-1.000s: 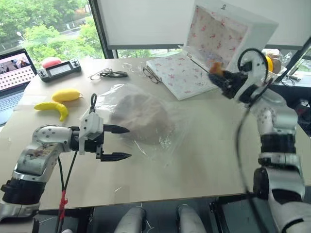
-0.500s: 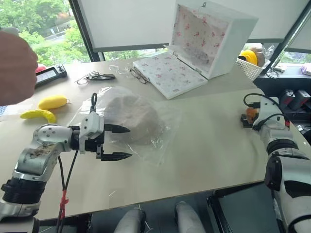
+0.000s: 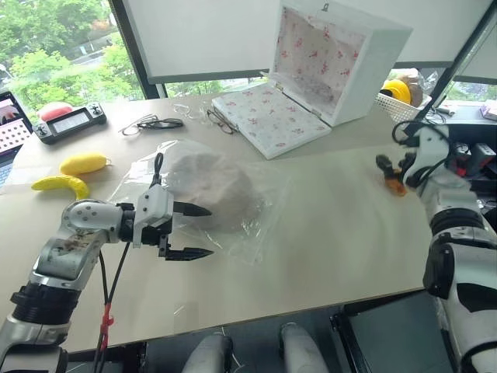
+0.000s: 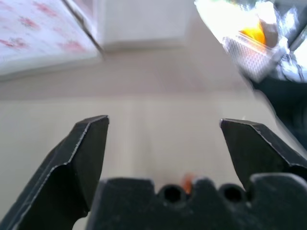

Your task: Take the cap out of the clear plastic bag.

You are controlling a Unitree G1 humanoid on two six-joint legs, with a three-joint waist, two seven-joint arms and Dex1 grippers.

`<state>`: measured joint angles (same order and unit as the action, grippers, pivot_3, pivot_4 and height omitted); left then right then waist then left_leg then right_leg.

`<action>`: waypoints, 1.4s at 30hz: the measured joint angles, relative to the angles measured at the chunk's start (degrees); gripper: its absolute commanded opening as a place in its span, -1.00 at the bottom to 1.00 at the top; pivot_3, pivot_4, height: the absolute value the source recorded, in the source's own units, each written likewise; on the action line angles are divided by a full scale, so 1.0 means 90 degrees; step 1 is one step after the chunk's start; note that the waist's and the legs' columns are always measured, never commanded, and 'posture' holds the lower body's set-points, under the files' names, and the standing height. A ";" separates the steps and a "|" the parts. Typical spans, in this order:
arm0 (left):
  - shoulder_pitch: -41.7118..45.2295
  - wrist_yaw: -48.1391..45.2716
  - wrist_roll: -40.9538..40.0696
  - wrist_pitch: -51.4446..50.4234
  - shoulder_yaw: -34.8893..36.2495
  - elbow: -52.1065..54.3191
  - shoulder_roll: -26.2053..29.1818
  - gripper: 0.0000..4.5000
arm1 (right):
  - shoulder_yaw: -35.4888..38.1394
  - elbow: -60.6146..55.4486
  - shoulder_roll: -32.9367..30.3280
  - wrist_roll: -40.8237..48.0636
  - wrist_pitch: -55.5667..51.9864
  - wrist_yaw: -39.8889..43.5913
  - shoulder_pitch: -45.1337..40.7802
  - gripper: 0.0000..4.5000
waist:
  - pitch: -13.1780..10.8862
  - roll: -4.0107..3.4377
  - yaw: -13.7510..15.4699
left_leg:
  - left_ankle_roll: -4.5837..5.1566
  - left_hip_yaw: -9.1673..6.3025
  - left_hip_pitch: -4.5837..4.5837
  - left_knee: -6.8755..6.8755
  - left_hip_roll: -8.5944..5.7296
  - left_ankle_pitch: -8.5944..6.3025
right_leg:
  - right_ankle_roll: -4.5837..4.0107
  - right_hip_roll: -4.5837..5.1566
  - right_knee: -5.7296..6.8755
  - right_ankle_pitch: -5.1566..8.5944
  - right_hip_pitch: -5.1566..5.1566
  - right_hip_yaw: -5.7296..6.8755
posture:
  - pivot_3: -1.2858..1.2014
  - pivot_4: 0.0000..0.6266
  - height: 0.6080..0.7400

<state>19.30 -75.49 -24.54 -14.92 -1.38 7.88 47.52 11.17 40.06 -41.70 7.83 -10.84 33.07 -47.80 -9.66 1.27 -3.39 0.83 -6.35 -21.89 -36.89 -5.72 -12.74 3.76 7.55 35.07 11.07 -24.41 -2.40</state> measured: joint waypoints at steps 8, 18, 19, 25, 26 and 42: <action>-0.0041 0.0045 0.0002 -0.0023 -0.0021 0.0010 -0.0060 1.00 | -0.0534 -0.6805 -0.1437 0.1917 -0.2454 0.2045 0.2913 0.96 | -0.0002 -0.0002 0.0110 | -0.0001 -0.0001 0.0012 -0.0016 0.0030 -0.0013 | 0.0041 -0.0013 -0.0009 0.0023 0.0009 -0.0004 | 0.03 -0.52 1.00; 0.0207 -0.0045 0.0056 -0.0014 -0.0201 -0.0192 -0.0093 1.00 | -0.3839 -0.4677 -0.1178 -0.2342 0.0861 0.1318 0.1653 0.96 | -0.0006 0.0028 0.0092 | -0.0017 0.0062 0.0037 -0.0041 0.0054 -0.0022 | 0.0024 -0.0016 -0.0006 -0.0006 0.0001 -0.0011 | 0.03 -0.52 1.00; 0.0220 -0.0022 0.0088 0.0005 -0.0205 -0.0192 -0.0111 1.00 | -0.3886 -0.4415 -0.1110 -0.2560 0.1208 0.1231 0.1524 0.96 | -0.0006 0.0028 0.0105 | -0.0025 0.0062 0.0036 -0.0040 0.0055 -0.0029 | -0.0009 -0.0022 -0.0005 -0.0026 0.0002 -0.0007 | 0.03 -0.52 1.00; 0.0141 0.0668 0.1229 0.1543 -0.0479 -0.0493 -0.0631 1.00 | -0.3692 -0.4249 -0.0825 -0.2451 0.1637 0.1452 0.1845 0.96 | -0.0006 0.0028 0.0238 | -0.0018 0.0045 -0.0017 -0.0052 0.0057 -0.0061 | -0.0021 -0.0026 -0.0017 -0.0028 -0.0036 -0.0002 | 0.03 -0.52 1.00; 0.0110 0.0872 0.1466 0.1936 -0.0513 -0.0636 -0.0779 1.00 | -0.3521 -0.4503 -0.0774 -0.2183 0.1427 0.1550 0.2074 0.96 | -0.0006 0.0028 0.0272 | -0.0018 0.0045 -0.0029 -0.0056 0.0057 -0.0062 | -0.0023 -0.0026 -0.0018 -0.0029 -0.0048 -0.0003 | 0.03 -0.52 1.00; 0.0598 0.1598 0.2499 0.5254 -0.0475 -0.2509 -0.0511 1.00 | 0.0224 -0.8744 -0.0943 0.4875 -0.4530 0.1318 0.3062 0.96 | -0.0006 0.0031 0.0275 | 0.0000 0.0053 0.0016 -0.0105 0.0077 -0.0075 | 0.0034 -0.0037 -0.0018 -0.0019 0.0009 0.0000 | 0.03 -0.52 1.00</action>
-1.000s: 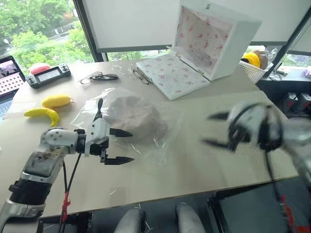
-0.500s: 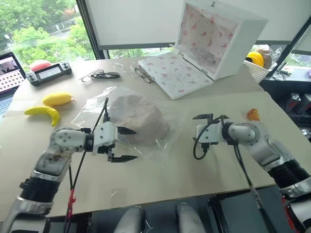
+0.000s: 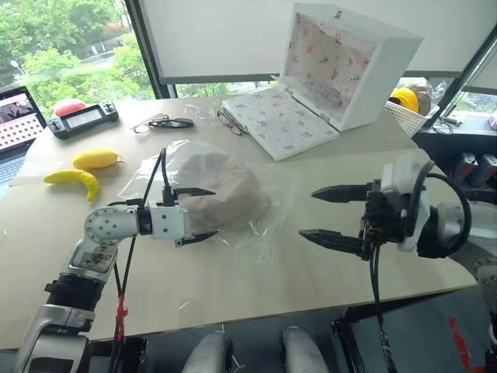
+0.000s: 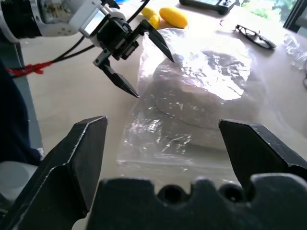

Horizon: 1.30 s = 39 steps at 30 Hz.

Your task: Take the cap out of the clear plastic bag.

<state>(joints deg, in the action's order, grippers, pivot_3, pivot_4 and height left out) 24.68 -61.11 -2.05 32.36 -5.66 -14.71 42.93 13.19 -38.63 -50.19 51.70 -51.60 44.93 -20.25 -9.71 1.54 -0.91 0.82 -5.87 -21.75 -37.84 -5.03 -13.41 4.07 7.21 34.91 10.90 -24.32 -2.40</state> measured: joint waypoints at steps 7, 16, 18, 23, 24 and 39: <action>-0.0062 -0.0404 0.0232 -0.0433 -0.0246 -0.0791 0.0384 1.00 | -0.0036 -0.0040 0.0023 0.0417 -0.0169 -0.0559 -0.0366 0.96 | -0.0001 0.0002 0.0045 | 0.0010 -0.0006 -0.0026 -0.0005 -0.0012 -0.0007 | -0.0029 0.0006 -0.0004 -0.0027 -0.0008 0.0005 | 0.03 -0.52 1.00; 0.0678 0.1517 0.1884 -0.0028 -0.0529 -0.1517 0.0031 1.00 | -0.0090 -0.0004 0.0000 0.0613 -0.0169 -0.0746 -0.0400 0.96 | 0.0002 0.0002 0.0087 | 0.0009 -0.0001 0.0015 -0.0005 -0.0007 -0.0004 | 0.0019 0.0008 -0.0004 0.0000 0.0028 0.0004 | 0.03 -0.52 1.00; 0.0983 0.3008 0.2858 0.0047 -0.0685 -0.1932 -0.0283 1.00 | -0.0108 -0.0006 0.0016 0.0648 -0.0169 -0.0845 -0.0414 0.96 | 0.0003 0.0004 0.0122 | 0.0008 0.0001 0.0013 -0.0005 -0.0008 -0.0003 | 0.0022 0.0008 -0.0004 -0.0003 0.0025 0.0004 | 0.03 -0.52 1.00; 0.1282 0.4822 0.3898 0.0134 -0.1006 -0.2388 -0.0735 0.77 | -0.0123 -0.0009 0.0059 0.0665 -0.0168 -0.1032 -0.0424 1.00 | 0.0004 0.0007 0.0162 | 0.0010 0.0001 -0.0025 -0.0005 -0.0016 -0.0006 | -0.0024 0.0010 0.0000 -0.0036 -0.0015 0.0004 | 0.03 -0.52 1.00; 0.1282 0.5003 0.3999 0.0168 -0.1057 -0.2456 -0.0783 0.69 | -0.0123 -0.0014 0.0077 0.0671 -0.0168 -0.1083 -0.0424 1.00 | 0.0004 0.0007 0.0161 | 0.0012 0.0002 -0.0028 -0.0005 -0.0015 -0.0008 | -0.0024 0.0010 -0.0001 -0.0036 -0.0017 0.0004 | 0.03 -0.52 1.00; 0.1456 0.5570 0.4224 0.0595 -0.1355 -0.2812 -0.0731 -0.97 | -0.0122 -0.0080 0.0082 0.0792 -0.0163 -0.1263 -0.0385 1.00 | 0.0004 0.0008 0.0169 | 0.0013 0.0005 -0.0015 -0.0006 -0.0015 -0.0008 | -0.0005 0.0013 -0.0003 -0.0030 -0.0002 0.0006 | 0.03 -0.52 1.00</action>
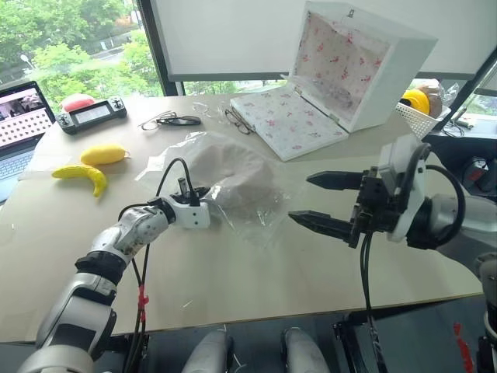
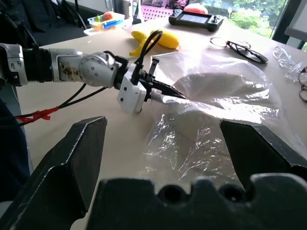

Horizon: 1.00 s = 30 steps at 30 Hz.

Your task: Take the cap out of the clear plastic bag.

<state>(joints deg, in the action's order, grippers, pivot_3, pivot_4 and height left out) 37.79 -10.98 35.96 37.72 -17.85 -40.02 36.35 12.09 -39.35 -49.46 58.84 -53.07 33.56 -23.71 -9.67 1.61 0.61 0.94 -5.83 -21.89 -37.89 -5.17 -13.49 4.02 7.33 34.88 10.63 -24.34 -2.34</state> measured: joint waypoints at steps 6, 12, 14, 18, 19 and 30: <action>0.0419 0.0528 0.0245 0.0751 -0.0220 -0.0620 0.0035 -0.97 | -0.0012 0.0000 0.0046 -0.0007 0.0001 -0.0093 -0.0003 1.00 | -0.0002 0.0002 0.0009 | 0.0000 -0.0001 -0.0012 -0.0001 -0.0001 0.0000 | -0.0006 0.0000 -0.0006 -0.0007 -0.0006 0.0003 | 0.03 -0.52 1.00; 0.1195 0.1269 0.0615 0.2398 -0.0629 -0.1747 0.0356 -0.97 | -0.0088 0.0013 0.0077 -0.0068 0.0022 -0.0130 -0.0024 1.00 | -0.0025 0.0043 -0.0033 | -0.0004 0.0005 -0.0027 -0.0001 0.0004 0.0002 | -0.0013 -0.0003 -0.0001 -0.0013 -0.0033 0.0006 | 0.03 -0.52 1.00; 0.1926 0.1542 0.0813 0.3416 -0.0790 -0.2518 0.0711 -0.97 | -0.0212 0.0013 0.0081 -0.0172 0.0029 -0.0133 -0.0022 1.00 | -0.0036 0.0063 -0.0044 | -0.0011 0.0007 -0.0038 -0.0001 0.0007 0.0007 | -0.0017 -0.0004 -0.0006 -0.0025 -0.0042 0.0012 | 0.03 -0.52 1.00; 0.2763 0.2281 0.1483 0.4037 -0.1216 -0.3142 0.0960 -0.97 | -0.0296 0.0007 0.0091 -0.0307 0.0047 -0.0126 0.0035 1.00 | -0.0036 0.0063 -0.0012 | 0.0006 0.0031 -0.0032 -0.0001 -0.0004 -0.0003 | -0.0001 0.0012 -0.0009 -0.0031 -0.0023 0.0012 | 0.03 -0.52 1.00; 0.2784 0.2505 0.1722 0.4154 -0.1413 -0.3167 0.0968 -0.97 | -0.0299 -0.0001 0.0091 -0.0360 0.0054 -0.0128 0.0057 1.00 | -0.0036 0.0063 -0.0011 | 0.0011 0.0037 -0.0033 -0.0001 -0.0005 -0.0006 | 0.0003 0.0012 -0.0006 -0.0034 -0.0019 0.0013 | 0.03 -0.52 1.00; 0.3578 0.7720 0.5757 0.3573 -0.4982 -0.3387 0.1168 -0.97 | -0.0293 -0.0196 0.0078 -0.0526 0.0063 -0.0163 0.0470 1.00 | -0.0058 0.0104 0.0006 | 0.0013 0.0082 -0.0051 -0.0011 0.0000 -0.0007 | 0.0057 0.0011 -0.0004 -0.0008 -0.0029 0.0030 | 0.03 -0.52 1.00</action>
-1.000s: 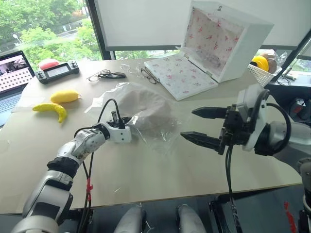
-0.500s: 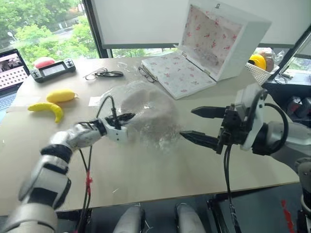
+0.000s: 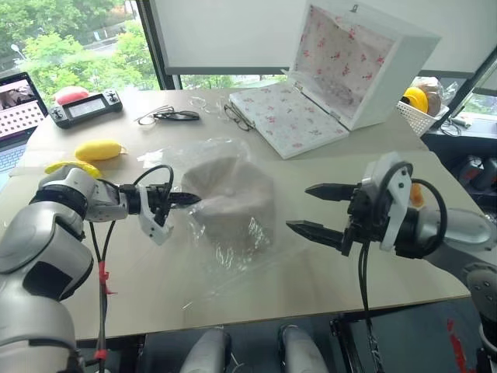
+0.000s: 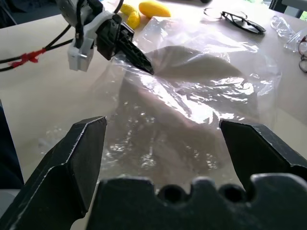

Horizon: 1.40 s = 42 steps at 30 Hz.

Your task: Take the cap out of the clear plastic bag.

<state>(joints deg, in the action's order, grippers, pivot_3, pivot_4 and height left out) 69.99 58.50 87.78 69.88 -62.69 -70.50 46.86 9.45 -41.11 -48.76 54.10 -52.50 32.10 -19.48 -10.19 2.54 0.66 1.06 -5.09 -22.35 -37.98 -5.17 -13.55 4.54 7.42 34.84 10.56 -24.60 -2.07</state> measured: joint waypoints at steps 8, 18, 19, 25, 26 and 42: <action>-0.0155 -0.2096 -0.1440 -0.2353 0.1130 -0.1124 -0.0288 -0.97 | 0.0007 -0.0116 -0.0010 0.0013 0.0000 -0.0004 0.0005 1.00 | -0.0002 0.0005 -0.0053 | 0.0003 0.0008 0.0003 -0.0038 0.0005 -0.0002 | 0.0005 -0.0001 0.0016 0.0001 -0.0004 0.0013 | 0.03 -0.52 1.00; -0.0613 -0.3885 -0.2705 -0.3045 0.2042 -0.1066 -0.0337 0.36 | 0.0000 -0.0118 -0.0007 0.0022 0.0000 -0.0002 -0.0020 1.00 | -0.0001 0.0006 -0.0080 | 0.0007 0.0011 -0.0020 -0.0044 0.0005 -0.0005 | -0.0047 0.0001 0.0017 -0.0038 -0.0030 0.0009 | 0.03 -0.52 1.00; -0.0613 -0.3859 -0.2704 -0.2997 0.2009 -0.1013 -0.0325 0.52 | -0.0002 -0.0117 -0.0007 0.0021 0.0000 0.0003 -0.0024 1.00 | -0.0001 0.0006 -0.0075 | 0.0007 0.0012 -0.0020 -0.0044 0.0006 -0.0005 | -0.0047 0.0000 0.0016 -0.0037 -0.0030 0.0009 | 0.03 -0.52 1.00; -0.0543 -0.1773 -0.1667 -0.2063 0.0905 -0.0655 -0.0041 0.97 | -0.0017 -0.0100 -0.0006 -0.0002 0.0001 0.0046 -0.0044 1.00 | 0.0001 0.0010 -0.0061 | 0.0006 0.0026 -0.0020 -0.0044 0.0007 -0.0006 | -0.0047 0.0003 0.0016 -0.0039 -0.0036 -0.0001 | 0.03 -0.52 1.00; -0.0518 -0.1418 -0.1464 -0.2011 0.0695 -0.0634 -0.0029 0.97 | -0.0017 -0.0100 -0.0006 -0.0006 0.0001 0.0047 -0.0045 1.00 | 0.0002 0.0010 -0.0051 | 0.0006 0.0029 -0.0020 -0.0045 0.0007 -0.0006 | -0.0047 0.0004 0.0016 -0.0039 -0.0036 -0.0002 | 0.03 -0.52 1.00; -0.0493 -0.1019 -0.1509 -0.1818 0.0559 -0.0774 -0.0118 0.97 | -0.0023 -0.0060 0.0012 -0.0120 0.0009 0.0128 -0.0054 1.00 | 0.0003 0.0013 -0.0012 | 0.0007 0.0035 -0.0022 -0.0050 0.0006 -0.0006 | -0.0047 0.0004 0.0019 -0.0040 -0.0040 0.0000 | 0.03 -0.52 1.00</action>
<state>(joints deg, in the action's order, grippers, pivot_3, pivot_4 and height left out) 65.55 49.33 74.19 53.52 -57.66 -77.46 45.79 9.25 -41.65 -48.65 53.02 -52.42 33.26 -19.96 -10.16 2.66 0.55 1.12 -4.77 -22.55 -38.43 -5.11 -13.60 4.12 7.46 35.01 10.20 -24.96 -2.08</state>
